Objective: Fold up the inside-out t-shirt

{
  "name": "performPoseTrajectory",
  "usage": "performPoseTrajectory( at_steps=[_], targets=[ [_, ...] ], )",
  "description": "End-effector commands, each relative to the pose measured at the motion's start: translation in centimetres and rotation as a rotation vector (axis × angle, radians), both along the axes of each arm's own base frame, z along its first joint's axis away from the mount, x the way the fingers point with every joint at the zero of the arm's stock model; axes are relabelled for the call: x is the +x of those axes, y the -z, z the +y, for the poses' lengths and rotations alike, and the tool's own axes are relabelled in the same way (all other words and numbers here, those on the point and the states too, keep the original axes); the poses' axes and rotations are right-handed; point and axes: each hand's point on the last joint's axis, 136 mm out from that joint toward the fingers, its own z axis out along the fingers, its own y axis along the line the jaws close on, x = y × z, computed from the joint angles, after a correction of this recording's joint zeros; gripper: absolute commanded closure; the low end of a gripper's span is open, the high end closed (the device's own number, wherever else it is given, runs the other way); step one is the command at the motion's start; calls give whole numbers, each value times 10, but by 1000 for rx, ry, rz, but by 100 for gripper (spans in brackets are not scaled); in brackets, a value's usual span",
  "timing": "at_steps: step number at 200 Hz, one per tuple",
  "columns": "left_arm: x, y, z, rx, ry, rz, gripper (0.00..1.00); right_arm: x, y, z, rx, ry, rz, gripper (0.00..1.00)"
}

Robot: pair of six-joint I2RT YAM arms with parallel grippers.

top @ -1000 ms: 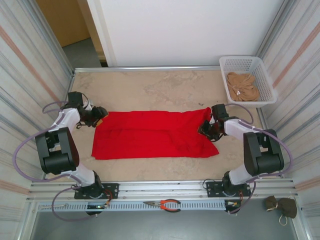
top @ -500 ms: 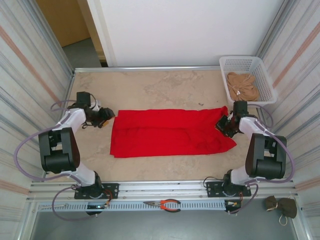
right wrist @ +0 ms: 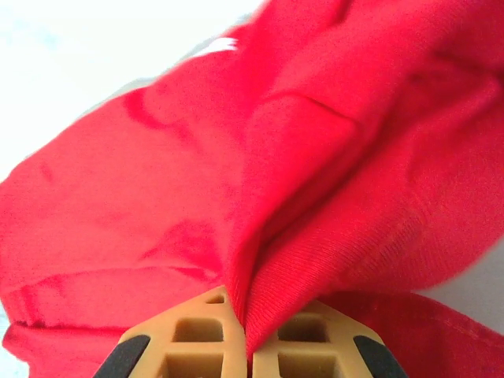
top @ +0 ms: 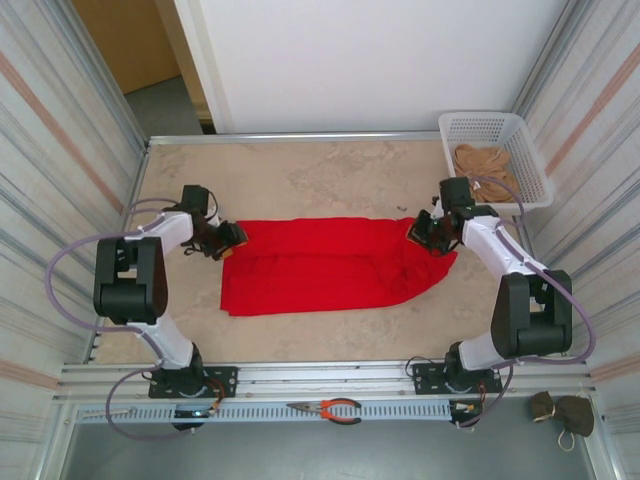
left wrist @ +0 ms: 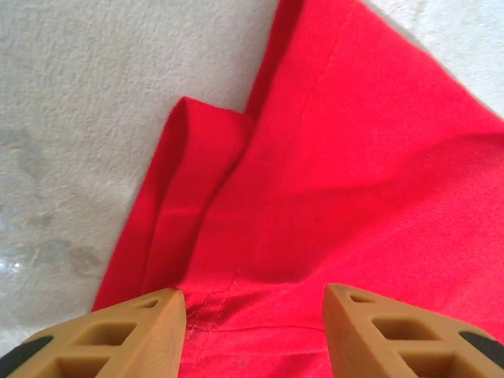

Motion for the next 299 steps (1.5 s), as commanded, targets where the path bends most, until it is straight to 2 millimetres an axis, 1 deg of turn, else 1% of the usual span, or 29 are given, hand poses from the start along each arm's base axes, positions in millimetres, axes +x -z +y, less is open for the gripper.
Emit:
performPoseTrajectory(
  at_steps=[1, 18, 43, 57, 87, 102, 125, 128, 130, 156, 160, 166, 172, 173, 178, 180, 186, 193, 206, 223, 224, 227, 236, 247, 249, 269, 277, 288, 299],
  targets=[
    [7, 8, 6, 29, 3, 0, 50, 1, -33, 26, -22, -51, -48, 100],
    [6, 15, 4, 19, 7, 9, 51, 1, -46, 57, -34, -103, -62, 100],
    [5, 21, 1, 3, 8, 17, 51, -4, -59, 114, -50, -195, -81, 100],
    [4, 24, -1, -4, 11, 17, 51, -9, -64, 149, -55, -245, -91, 100],
    [4, 26, -4, -20, 10, 20, 51, -20, -66, 217, -61, -322, -101, 100],
    [3, 28, -6, -22, 9, 27, 51, -24, -65, 249, -53, -350, -104, 100],
    [0, 32, -10, -35, 10, 34, 51, -27, -56, 292, -17, -375, -90, 100],
    [0, 33, -11, -35, 11, 35, 51, -26, -54, 296, -16, -374, -89, 100],
    [0, 33, -11, -36, 12, 35, 51, -27, -50, 299, -21, -378, -81, 100],
    [-2, 36, -13, -47, 8, 40, 51, -28, -37, 340, 26, -408, -66, 100],
    [-1, 35, -13, -48, 7, 40, 51, -28, -34, 347, 45, -419, -56, 94],
    [0, 34, -13, -49, 6, 38, 51, -30, -28, 359, 76, -439, -38, 73],
    [3, 32, -11, -49, 2, 34, 51, -32, -28, 371, 116, -463, -30, 53],
    [3, 32, -11, -48, 1, 34, 51, -32, -28, 374, 121, -468, -28, 51],
    [7, 29, -9, -50, -4, 29, 51, -36, -25, 382, 142, -493, -17, 43],
    [8, 27, -8, -53, -7, 27, 51, -36, -34, 389, 164, -508, -35, 41],
    [14, 23, -4, -55, -17, 20, 51, -41, -44, 401, 194, -553, -57, 37],
    [21, 17, 2, -59, -34, 9, 50, -46, -55, 409, 204, -596, -90, 33],
    [35, 5, 16, -64, -67, -11, 49, -55, -76, 411, 206, -653, -152, 30],
    [53, -15, 35, -68, -106, -41, 49, -60, -97, 397, 203, -661, -204, 31],
    [54, -16, 36, -69, -108, -43, 48, -61, -90, 392, 187, -657, -194, 31],
    [57, -20, 40, -72, -113, -50, 48, -61, -86, 386, 174, -650, -192, 32],
    [65, -31, 48, -82, -129, -72, 48, -60, -86, 370, 151, -628, -202, 32],
    [71, -45, 57, -87, -145, -97, 48, -58, -73, 345, 104, -589, -196, 32],
    [72, -47, 58, -88, -146, -100, 48, -56, -74, 342, 101, -581, -202, 31],
    [75, -71, 68, -107, -166, -148, 48, -48, -42, 298, 25, -509, -161, 29],
    [73, -79, 70, -116, -172, -167, 48, -45, -30, 286, 10, -489, -143, 28],
    [68, -88, 69, -132, -175, -188, 47, -39, -17, 275, 0, -472, -119, 27],
    [63, -95, 65, -146, -169, -208, 47, -34, -6, 273, 2, -476, -92, 27]
  ],
)
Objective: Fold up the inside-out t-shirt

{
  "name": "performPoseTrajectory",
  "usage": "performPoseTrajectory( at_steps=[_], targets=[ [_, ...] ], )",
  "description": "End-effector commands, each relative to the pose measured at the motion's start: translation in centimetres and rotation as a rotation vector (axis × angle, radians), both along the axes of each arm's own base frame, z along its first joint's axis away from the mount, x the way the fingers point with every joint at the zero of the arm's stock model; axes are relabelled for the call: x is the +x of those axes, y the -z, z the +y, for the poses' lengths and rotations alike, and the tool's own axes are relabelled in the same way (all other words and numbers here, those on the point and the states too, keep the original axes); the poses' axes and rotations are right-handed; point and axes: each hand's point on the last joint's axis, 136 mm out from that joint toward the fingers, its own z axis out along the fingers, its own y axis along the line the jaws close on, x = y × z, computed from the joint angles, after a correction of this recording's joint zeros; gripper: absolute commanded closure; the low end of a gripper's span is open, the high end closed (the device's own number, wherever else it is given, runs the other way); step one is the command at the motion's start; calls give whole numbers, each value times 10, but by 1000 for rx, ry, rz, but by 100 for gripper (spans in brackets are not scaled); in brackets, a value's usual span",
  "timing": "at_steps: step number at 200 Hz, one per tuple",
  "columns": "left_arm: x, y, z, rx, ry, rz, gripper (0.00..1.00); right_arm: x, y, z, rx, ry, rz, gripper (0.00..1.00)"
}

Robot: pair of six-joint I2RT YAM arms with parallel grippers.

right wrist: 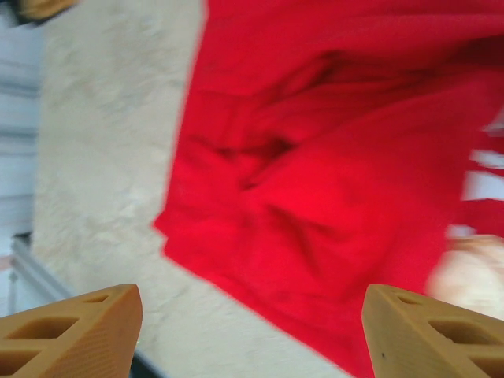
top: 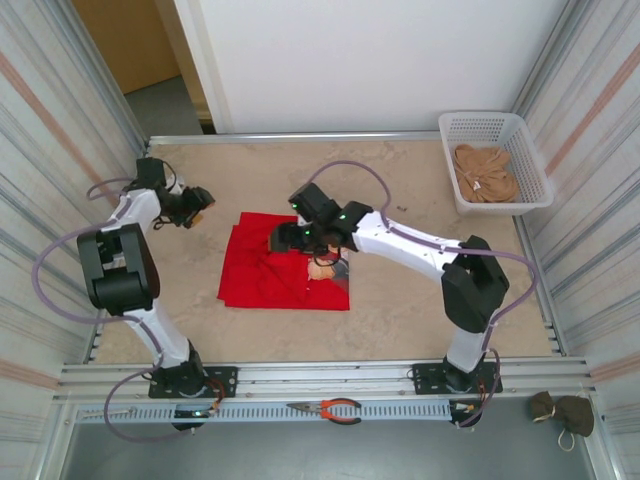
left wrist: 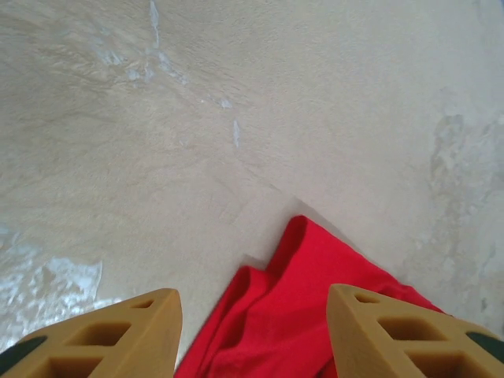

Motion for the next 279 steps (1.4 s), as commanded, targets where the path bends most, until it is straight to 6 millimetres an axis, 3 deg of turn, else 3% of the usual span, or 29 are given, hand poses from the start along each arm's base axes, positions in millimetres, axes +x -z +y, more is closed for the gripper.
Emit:
performPoseTrajectory(
  at_steps=[1, 53, 60, 85, 108, 124, 157, 160, 172, 178, 184, 192, 203, 223, 243, 279],
  targets=[
    [-17, -28, -14, -50, 35, -40, 47, 15, 31, -17, -54, 24, 13, 27],
    [-48, -37, -27, -88, 47, -75, 47, 29, 67, 4, -70, -22, 75, 33],
    [-50, -37, -27, -90, 46, -78, 47, 30, 69, 6, -68, -26, 81, 42],
    [-55, -40, -28, -90, 49, -86, 47, 24, 54, 22, -16, -68, 49, 100],
    [-56, -42, -28, -85, 54, -88, 47, 2, 35, 47, 26, -139, 21, 100],
    [-57, -44, -25, -75, 53, -88, 47, -18, 33, 69, 44, -192, 20, 100],
    [-59, -44, -22, -68, 48, -83, 47, -65, 55, 124, 84, -335, 65, 100],
    [-59, -44, -21, -66, 47, -84, 47, -71, 57, 131, 96, -359, 73, 97],
    [-60, -45, -21, -66, 48, -85, 47, -94, 59, 148, 122, -462, 101, 66],
    [-59, -46, -21, -66, 48, -87, 47, -103, 57, 151, 125, -499, 99, 50],
    [-59, -47, -20, -65, 48, -90, 47, -108, 51, 151, 133, -527, 86, 42],
    [-59, -49, -21, -64, 53, -95, 47, -111, 41, 145, 140, -538, 62, 35],
    [-58, -54, -22, -67, 61, -105, 47, -106, 24, 130, 161, -528, 28, 34],
    [-55, -64, -28, -61, 93, -141, 46, -80, -3, 86, 191, -446, -6, 35],
    [-56, -73, -50, -4, 173, -173, 46, -46, -16, 25, 185, -311, -39, 35],
    [-67, -71, -113, 189, 367, -197, 46, 22, -6, -101, 162, 53, -23, 36]
  ],
)
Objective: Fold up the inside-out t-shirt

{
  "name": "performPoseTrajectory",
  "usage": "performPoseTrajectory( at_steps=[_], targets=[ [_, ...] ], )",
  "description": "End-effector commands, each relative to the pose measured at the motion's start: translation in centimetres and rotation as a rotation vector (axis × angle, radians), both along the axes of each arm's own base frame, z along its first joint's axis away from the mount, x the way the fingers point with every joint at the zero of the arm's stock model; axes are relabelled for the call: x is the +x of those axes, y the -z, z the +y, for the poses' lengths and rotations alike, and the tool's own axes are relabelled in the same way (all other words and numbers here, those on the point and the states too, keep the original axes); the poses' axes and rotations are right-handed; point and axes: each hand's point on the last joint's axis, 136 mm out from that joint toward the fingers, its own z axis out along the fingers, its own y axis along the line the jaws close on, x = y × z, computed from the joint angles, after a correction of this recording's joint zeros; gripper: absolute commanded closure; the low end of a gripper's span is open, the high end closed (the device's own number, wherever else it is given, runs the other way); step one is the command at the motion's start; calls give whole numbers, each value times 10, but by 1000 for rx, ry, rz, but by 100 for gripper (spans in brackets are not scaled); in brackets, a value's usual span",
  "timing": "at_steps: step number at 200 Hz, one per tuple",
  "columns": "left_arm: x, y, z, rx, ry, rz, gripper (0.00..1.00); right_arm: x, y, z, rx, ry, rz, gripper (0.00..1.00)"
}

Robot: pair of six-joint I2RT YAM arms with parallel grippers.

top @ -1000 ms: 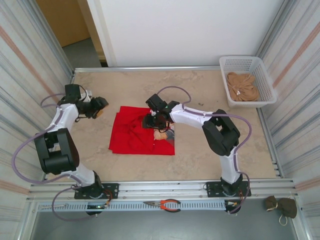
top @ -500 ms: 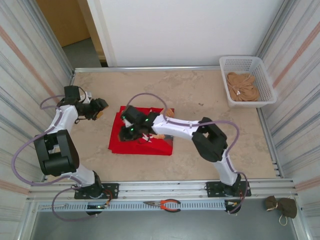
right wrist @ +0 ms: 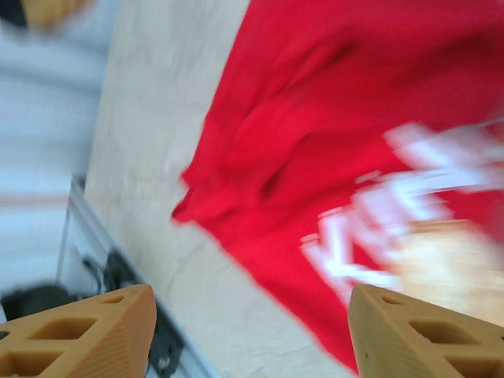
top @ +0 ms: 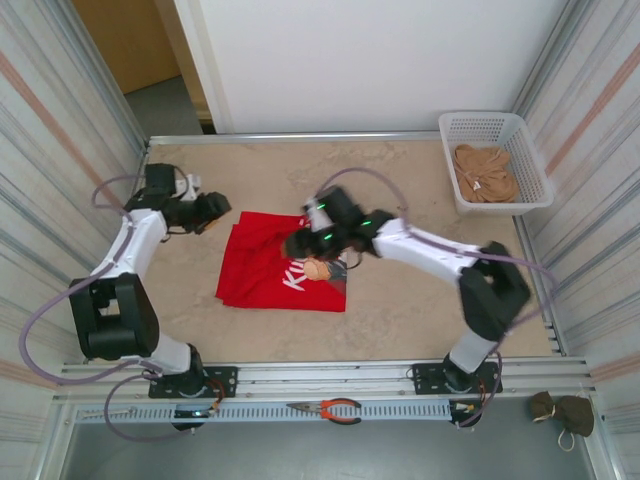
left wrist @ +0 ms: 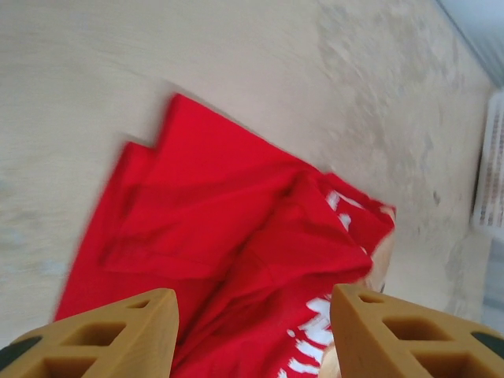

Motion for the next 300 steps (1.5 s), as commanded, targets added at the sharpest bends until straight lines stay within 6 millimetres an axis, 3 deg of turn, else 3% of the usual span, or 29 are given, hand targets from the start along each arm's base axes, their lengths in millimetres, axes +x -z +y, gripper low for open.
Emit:
performPoseTrajectory(
  at_steps=[1, 21, 45, 84, 115, 132, 143, 165, 177, 221, 249, 273, 287, 300],
  targets=[
    [-8, -12, -32, 157, 115, -70, 46, 24, 14, -65, -32, 177, 35, 36],
    [-17, -2, -71, 261, 209, -91, 47, 46, 23, -115, -26, 328, 80, 34],
    [-25, 15, -114, 378, 299, -102, 48, 58, 31, -147, -39, 417, 103, 34],
    [-20, 50, -159, 550, 381, -91, 49, 57, 36, -160, -40, 451, 114, 34],
    [-9, 77, -166, 631, 379, -49, 51, 51, 38, -163, -41, 456, 119, 34],
    [-4, 88, -162, 677, 362, -27, 54, 48, 35, -163, -36, 454, 114, 34],
    [1, 91, -160, 704, 356, -29, 61, 46, 34, -164, -34, 452, 111, 34],
    [11, 93, -154, 735, 333, -26, 81, 44, 29, -164, -29, 448, 105, 34],
    [18, 89, -149, 735, 322, -30, 100, 43, 26, -164, -24, 445, 99, 34],
    [44, 48, -115, 610, 279, -90, 100, 44, 16, -155, -8, 403, 80, 34],
    [63, 36, -73, 468, 253, -84, 100, 50, 23, -142, -27, 352, 94, 34],
    [79, 43, -27, 389, 177, -41, 100, 58, 39, -127, -65, 310, 116, 34],
    [86, 43, -4, 336, 111, -24, 67, 64, 51, -117, -92, 287, 129, 34],
    [89, 40, 15, 293, 54, -17, 53, 68, 60, -109, -121, 263, 137, 34]
  ],
)
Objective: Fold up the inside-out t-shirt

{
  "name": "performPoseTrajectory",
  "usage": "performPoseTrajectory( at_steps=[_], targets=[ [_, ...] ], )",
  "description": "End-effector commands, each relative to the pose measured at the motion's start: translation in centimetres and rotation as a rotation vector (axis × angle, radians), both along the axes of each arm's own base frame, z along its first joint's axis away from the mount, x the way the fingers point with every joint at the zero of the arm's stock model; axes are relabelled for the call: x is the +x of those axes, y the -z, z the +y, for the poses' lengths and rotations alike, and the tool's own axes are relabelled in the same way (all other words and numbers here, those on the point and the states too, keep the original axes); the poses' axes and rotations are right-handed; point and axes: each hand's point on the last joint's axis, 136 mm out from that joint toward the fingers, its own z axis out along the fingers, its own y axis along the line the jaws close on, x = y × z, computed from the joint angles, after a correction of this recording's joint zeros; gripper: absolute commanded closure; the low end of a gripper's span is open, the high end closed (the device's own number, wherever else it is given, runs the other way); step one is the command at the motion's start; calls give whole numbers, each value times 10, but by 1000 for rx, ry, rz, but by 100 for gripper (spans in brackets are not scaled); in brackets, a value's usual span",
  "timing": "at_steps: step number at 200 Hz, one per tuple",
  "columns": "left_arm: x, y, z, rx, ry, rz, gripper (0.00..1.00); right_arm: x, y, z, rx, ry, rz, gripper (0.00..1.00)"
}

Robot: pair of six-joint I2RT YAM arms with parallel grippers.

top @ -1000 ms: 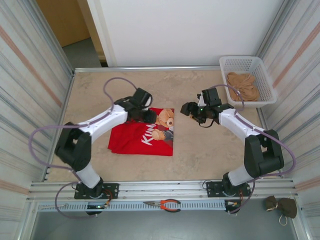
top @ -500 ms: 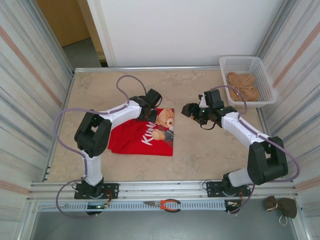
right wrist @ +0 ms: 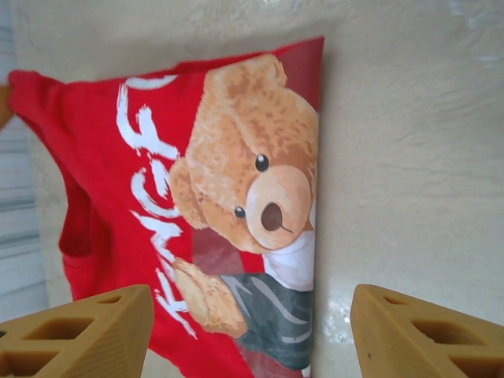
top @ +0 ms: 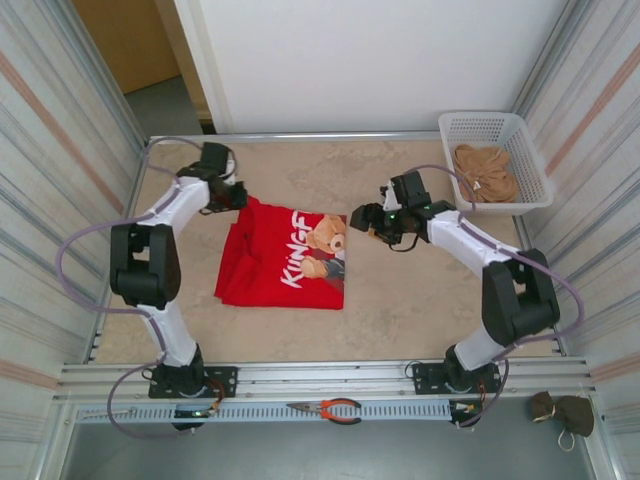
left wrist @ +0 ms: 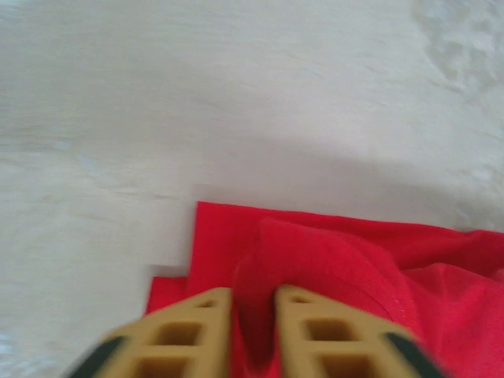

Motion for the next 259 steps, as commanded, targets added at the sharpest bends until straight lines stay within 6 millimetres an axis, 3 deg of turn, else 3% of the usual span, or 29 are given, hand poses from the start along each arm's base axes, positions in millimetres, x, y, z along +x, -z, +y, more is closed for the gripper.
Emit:
performPoseTrajectory(
  at_steps=[1, 35, 49, 87, 114, 150, 165, 194, 223, 241, 259],
  targets=[
    [7, -16, 9, -128, -17, -28, 52, 4, 15, 15, -50, -67, 19, 34],
    [-10, -53, 25, -190, -87, -109, 39, 15, 34, 26, -104, -103, 44, 34],
    [-27, -70, 13, -253, -86, -135, 38, 20, 40, 28, -117, -105, 50, 34],
    [-95, -64, -37, -345, -86, -118, 38, 36, 55, 31, -150, -117, 73, 34],
    [-129, -35, -63, -415, -128, -83, 38, 49, 65, 34, -166, -123, 87, 35],
    [-159, 31, -34, -379, -318, 24, 38, 60, 83, 42, -175, -124, 131, 39],
    [-166, 52, -23, -372, -372, 66, 38, 63, 90, 43, -177, -112, 147, 49],
    [-169, 78, -21, -347, -398, 163, 38, 63, 100, 29, -208, -49, 170, 100],
    [-145, 87, -29, -303, -327, 222, 39, 50, 99, -20, -271, 101, 183, 100],
    [-116, 84, -38, -285, -257, 227, 40, 23, 104, -56, -301, 202, 216, 100],
    [-79, 80, -54, -288, -166, 225, 40, -12, 107, -74, -301, 271, 246, 100]
  ],
)
